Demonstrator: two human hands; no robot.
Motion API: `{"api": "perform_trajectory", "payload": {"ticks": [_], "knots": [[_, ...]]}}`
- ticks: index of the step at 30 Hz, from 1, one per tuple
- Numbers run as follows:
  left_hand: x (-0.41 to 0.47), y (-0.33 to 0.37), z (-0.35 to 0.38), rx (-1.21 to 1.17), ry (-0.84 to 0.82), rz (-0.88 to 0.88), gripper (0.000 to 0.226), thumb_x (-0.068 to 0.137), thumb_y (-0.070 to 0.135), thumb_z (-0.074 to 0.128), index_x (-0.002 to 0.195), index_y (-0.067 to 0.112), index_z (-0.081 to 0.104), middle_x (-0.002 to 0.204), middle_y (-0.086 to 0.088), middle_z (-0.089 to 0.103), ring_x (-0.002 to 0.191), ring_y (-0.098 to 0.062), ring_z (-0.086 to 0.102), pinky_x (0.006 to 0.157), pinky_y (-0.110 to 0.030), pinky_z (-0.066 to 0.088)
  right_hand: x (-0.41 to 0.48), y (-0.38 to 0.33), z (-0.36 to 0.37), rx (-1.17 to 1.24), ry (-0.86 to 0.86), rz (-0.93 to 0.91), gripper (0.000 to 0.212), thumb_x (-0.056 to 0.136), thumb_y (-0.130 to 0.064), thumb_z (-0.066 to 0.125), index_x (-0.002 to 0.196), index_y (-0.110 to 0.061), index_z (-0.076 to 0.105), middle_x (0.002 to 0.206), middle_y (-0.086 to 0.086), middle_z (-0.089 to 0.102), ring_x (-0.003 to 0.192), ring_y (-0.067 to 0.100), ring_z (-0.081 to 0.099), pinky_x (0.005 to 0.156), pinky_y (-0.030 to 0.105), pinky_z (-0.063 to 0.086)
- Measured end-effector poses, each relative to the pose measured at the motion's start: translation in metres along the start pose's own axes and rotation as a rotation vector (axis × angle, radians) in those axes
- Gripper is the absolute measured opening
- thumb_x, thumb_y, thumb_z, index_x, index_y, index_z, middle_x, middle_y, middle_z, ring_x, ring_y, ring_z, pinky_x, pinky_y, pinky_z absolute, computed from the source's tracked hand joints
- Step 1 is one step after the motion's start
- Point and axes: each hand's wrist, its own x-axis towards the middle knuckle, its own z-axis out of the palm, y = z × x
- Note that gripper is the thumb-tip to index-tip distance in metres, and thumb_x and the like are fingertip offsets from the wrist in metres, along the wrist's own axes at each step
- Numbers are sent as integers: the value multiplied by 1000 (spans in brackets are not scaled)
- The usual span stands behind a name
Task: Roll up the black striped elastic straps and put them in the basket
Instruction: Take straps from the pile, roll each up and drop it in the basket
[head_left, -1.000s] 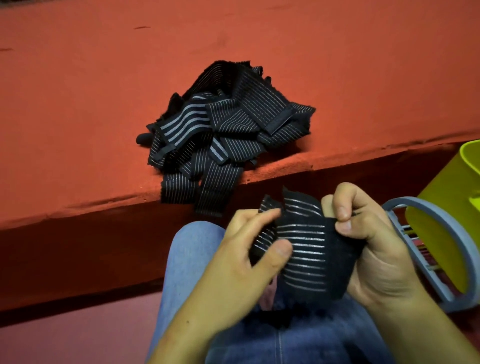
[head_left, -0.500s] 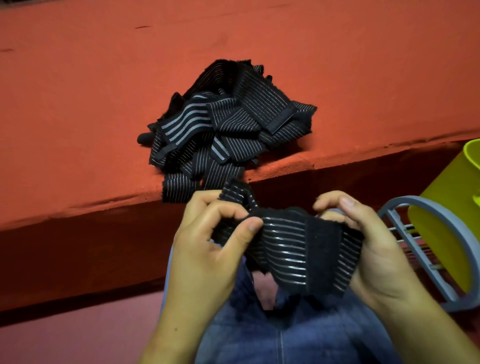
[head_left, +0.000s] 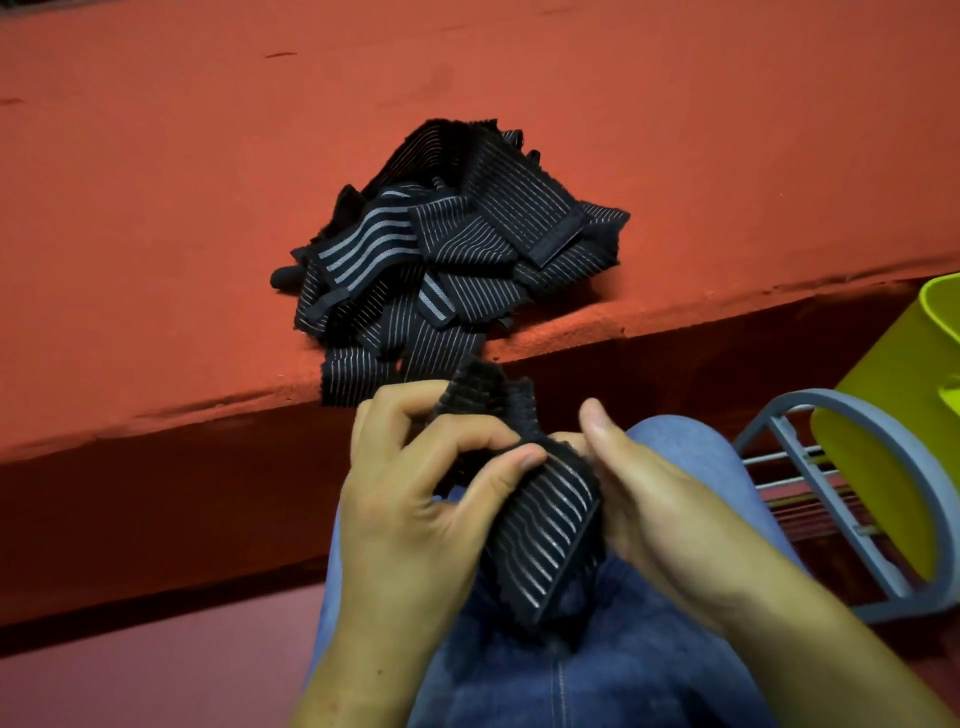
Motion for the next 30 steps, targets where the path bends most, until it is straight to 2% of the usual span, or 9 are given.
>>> {"api": "perform_trajectory", "payload": {"ticks": [4,7,12,16,17,20,22,26,30], "knots": [[0,3,-2,-22,31,-2,11,83,33,80,86,37,70,107,16,56,103,-19,62,90,-20,44,1,3,3,-33,-39,-3,44,84,-56,70,118,-29,76,119,29,70,107,46,66,94,83,38],[0,0,-2,-39,13,-14,12,82,34,82,86,36,71,106,14,57,104,-20,62,90,-22,45,-3,2,2,-31,-89,-18,32,86,-45,73,116,-35,78,115,6,78,108,22,70,93,47,50],[0,-1,-2,-107,-5,-75,10,79,25,83,83,27,73,104,8,58,103,-13,63,88,-17,45,-3,3,6,-75,-9,-119,30,78,-42,75,105,-32,81,102,4,79,95,16,69,82,39,54],[-1,-2,-5,-137,-8,-103,11,80,26,82,83,30,72,104,11,58,103,-9,64,87,-15,46,-3,1,2,-106,40,-131,18,87,-37,84,101,-27,83,93,9,79,83,18,71,72,36,55],[-1,-2,-5,-140,-10,-108,12,80,27,83,83,30,72,104,11,58,103,-10,64,86,-14,46,-3,1,1,-129,44,-149,15,88,-36,81,100,-27,83,92,6,79,82,17,71,71,37,57],[-1,-1,-5,-156,-8,-118,9,81,33,80,83,32,71,104,11,57,104,-11,64,87,-13,44,-1,3,3,-149,70,-170,21,90,-40,78,102,-23,82,96,17,78,83,49,72,73,68,54],[0,-2,-5,-160,-13,-118,7,81,33,78,83,33,71,104,12,57,104,-11,64,88,-14,44,0,3,1,-146,118,-194,19,90,-34,73,98,-20,82,92,15,78,80,47,72,71,57,55],[-1,-1,-5,-154,-38,-112,7,82,34,77,82,33,70,103,13,57,104,-11,64,88,-13,43,5,4,-6,-169,214,-223,13,90,-24,69,87,-16,79,82,2,75,77,13,67,69,27,51],[-1,1,-6,-177,-30,-139,8,82,34,76,81,33,69,103,13,58,103,-10,64,89,-11,42,7,7,-14,-138,354,-213,25,101,-6,59,82,-10,75,76,0,71,73,9,61,66,19,49]]}}
